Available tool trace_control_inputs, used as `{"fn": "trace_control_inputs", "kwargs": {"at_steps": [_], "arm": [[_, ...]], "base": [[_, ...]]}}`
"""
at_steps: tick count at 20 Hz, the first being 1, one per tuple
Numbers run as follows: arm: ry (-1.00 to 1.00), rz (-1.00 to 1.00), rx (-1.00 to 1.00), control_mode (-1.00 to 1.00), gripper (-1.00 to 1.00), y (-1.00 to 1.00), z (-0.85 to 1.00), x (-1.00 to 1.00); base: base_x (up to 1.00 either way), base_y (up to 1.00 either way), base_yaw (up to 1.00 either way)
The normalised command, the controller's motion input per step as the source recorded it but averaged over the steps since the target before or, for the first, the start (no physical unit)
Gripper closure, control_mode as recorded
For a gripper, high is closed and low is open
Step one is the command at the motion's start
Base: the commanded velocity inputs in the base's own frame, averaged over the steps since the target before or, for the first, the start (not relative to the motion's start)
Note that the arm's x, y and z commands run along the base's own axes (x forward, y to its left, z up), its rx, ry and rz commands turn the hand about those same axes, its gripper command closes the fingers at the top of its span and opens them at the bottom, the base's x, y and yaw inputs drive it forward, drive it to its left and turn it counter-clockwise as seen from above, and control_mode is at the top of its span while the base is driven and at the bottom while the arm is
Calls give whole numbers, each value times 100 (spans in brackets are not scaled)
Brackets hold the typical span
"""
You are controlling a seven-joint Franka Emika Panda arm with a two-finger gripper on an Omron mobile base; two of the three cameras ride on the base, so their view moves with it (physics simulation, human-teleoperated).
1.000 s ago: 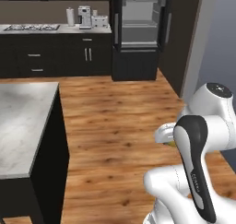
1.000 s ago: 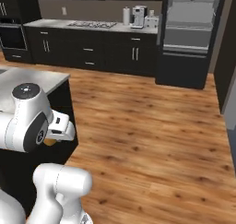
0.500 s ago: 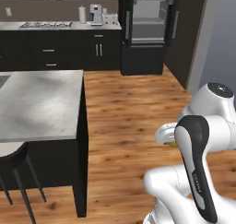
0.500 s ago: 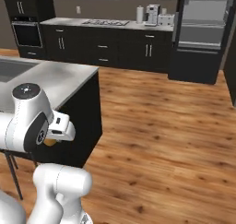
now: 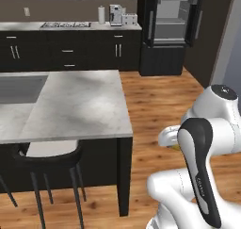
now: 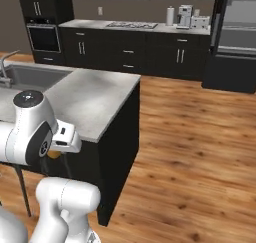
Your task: Pick up the orange and apple from the fridge and place one fruit on each plate on the dining counter.
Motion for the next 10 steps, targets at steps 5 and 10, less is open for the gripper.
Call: {"fn": "trace_control_inputs", "kwargs": {"at_steps": [5, 10], "arm": [[0, 0, 0, 100, 100, 0, 0, 0], [0, 0, 0, 100, 100, 0, 0, 0]], "base": [[-15, 86, 0], [-5, 76, 0]]}}
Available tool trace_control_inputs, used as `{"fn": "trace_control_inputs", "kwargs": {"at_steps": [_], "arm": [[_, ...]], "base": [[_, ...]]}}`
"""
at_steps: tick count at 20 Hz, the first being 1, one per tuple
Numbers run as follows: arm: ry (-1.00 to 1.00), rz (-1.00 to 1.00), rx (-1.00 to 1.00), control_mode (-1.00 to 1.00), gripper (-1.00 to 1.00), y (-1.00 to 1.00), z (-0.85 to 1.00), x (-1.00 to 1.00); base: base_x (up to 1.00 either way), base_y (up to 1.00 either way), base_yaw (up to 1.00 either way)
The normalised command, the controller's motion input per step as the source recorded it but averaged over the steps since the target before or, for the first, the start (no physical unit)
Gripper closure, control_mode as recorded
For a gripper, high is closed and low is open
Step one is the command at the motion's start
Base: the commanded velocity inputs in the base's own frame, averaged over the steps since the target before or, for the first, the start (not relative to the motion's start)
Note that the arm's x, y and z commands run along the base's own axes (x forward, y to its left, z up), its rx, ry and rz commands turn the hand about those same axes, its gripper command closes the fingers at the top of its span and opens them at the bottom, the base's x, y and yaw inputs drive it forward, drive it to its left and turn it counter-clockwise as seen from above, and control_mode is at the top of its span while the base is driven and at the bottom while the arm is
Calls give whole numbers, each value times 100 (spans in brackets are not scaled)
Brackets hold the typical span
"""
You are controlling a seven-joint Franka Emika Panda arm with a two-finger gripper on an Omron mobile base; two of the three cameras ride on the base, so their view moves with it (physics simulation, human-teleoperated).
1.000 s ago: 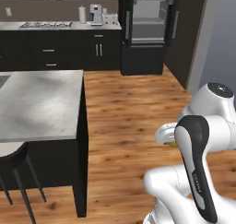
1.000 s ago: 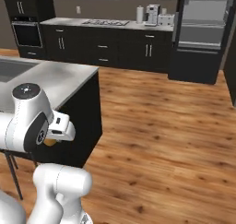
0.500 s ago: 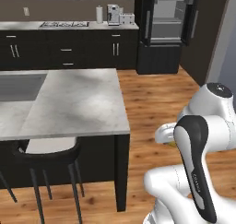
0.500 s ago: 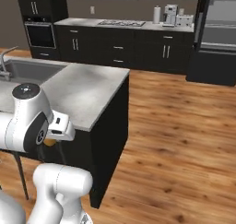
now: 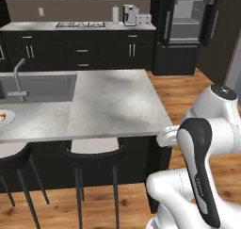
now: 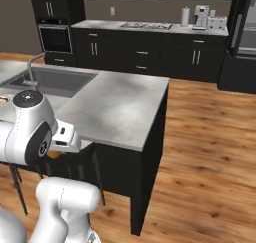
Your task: Pick up the orange and apple from the fridge and place one fruit on each plate on the dining counter.
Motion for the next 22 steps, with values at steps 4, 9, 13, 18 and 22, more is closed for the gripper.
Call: {"fn": "trace_control_inputs", "kwargs": {"at_steps": [4, 9, 13, 18, 22], "arm": [[0, 0, 0, 100, 100, 0, 0, 0], [0, 0, 0, 100, 100, 0, 0, 0], [0, 0, 0, 100, 100, 0, 0, 0], [0, 0, 0, 100, 100, 0, 0, 0], [0, 0, 0, 100, 100, 0, 0, 0]], "base": [[0, 84, -1], [0, 81, -4], [0, 69, -6], [3, 61, -5], [19, 51, -3]]}}
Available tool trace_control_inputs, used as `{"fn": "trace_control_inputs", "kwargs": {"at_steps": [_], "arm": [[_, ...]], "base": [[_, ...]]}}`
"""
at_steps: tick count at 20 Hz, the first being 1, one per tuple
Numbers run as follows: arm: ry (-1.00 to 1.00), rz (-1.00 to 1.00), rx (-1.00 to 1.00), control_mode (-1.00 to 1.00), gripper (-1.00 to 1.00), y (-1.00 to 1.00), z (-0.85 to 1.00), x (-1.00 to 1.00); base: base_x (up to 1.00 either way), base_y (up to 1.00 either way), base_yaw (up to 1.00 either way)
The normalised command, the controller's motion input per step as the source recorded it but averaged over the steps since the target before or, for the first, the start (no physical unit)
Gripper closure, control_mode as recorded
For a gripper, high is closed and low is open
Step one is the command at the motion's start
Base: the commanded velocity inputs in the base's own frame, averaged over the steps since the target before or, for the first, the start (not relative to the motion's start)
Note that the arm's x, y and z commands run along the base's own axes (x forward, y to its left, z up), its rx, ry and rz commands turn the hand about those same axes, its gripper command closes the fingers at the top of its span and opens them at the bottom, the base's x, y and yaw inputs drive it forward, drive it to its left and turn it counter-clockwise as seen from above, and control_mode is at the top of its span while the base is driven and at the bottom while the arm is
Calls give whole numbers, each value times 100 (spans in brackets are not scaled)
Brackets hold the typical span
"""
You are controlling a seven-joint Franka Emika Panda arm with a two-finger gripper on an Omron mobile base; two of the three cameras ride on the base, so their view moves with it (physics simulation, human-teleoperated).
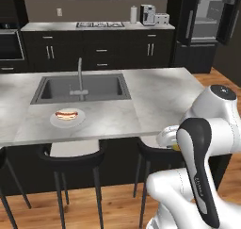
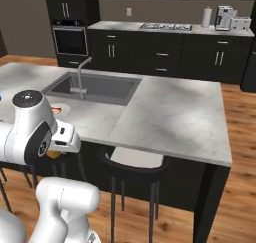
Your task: Pick up the orange and apple from the fridge and place one fruit on each plate on the dining counter.
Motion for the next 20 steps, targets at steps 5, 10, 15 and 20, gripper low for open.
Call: {"fn": "trace_control_inputs", "kwargs": {"at_steps": [5, 10, 15, 20], "arm": [[0, 0, 0, 100, 100, 0, 0, 0], [0, 0, 0, 100, 100, 0, 0, 0], [0, 0, 0, 100, 100, 0, 0, 0], [0, 0, 0, 100, 100, 0, 0, 0]], "base": [[32, 44, -2], [47, 39, -2], [48, 29, -1], [35, 15, 0]]}}
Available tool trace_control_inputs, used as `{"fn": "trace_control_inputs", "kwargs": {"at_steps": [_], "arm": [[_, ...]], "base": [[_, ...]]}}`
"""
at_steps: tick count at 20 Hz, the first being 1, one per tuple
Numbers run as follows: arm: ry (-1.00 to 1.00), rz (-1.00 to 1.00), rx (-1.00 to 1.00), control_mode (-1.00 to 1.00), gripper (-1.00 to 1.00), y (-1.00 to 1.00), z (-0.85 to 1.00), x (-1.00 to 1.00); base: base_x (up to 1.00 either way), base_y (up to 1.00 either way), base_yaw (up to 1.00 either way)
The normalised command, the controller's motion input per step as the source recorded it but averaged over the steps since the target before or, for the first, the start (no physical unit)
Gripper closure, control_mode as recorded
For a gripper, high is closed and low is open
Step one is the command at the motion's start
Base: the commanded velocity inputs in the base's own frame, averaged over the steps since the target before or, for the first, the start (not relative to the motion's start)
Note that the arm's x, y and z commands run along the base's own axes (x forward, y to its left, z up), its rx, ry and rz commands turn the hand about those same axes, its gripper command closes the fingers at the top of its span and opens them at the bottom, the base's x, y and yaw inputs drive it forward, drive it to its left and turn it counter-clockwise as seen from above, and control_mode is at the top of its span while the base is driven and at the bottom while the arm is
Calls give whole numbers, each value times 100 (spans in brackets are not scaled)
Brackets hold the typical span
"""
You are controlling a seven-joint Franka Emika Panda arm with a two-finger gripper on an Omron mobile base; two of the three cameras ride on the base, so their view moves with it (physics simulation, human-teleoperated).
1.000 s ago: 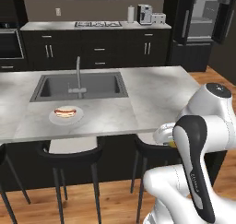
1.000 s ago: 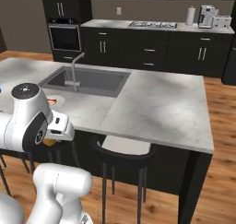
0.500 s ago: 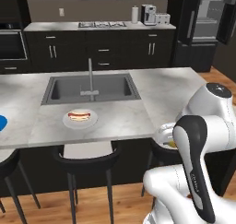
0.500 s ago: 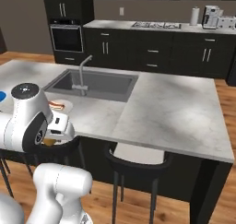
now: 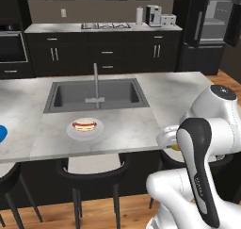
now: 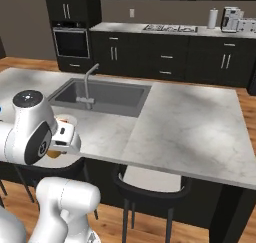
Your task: Pick up the orange and apple from the fridge and place one fruit on each plate on the dining counter.
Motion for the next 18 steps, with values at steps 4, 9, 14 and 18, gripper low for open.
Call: {"fn": "trace_control_inputs", "kwargs": {"at_steps": [4, 9, 14, 18], "arm": [[0, 0, 0, 100, 100, 0, 0, 0], [0, 0, 0, 100, 100, 0, 0, 0], [0, 0, 0, 100, 100, 0, 0, 0], [0, 0, 0, 100, 100, 0, 0, 0]], "base": [[15, 23, -2], [10, 37, -8], [20, 35, -11], [29, 27, -8]]}}
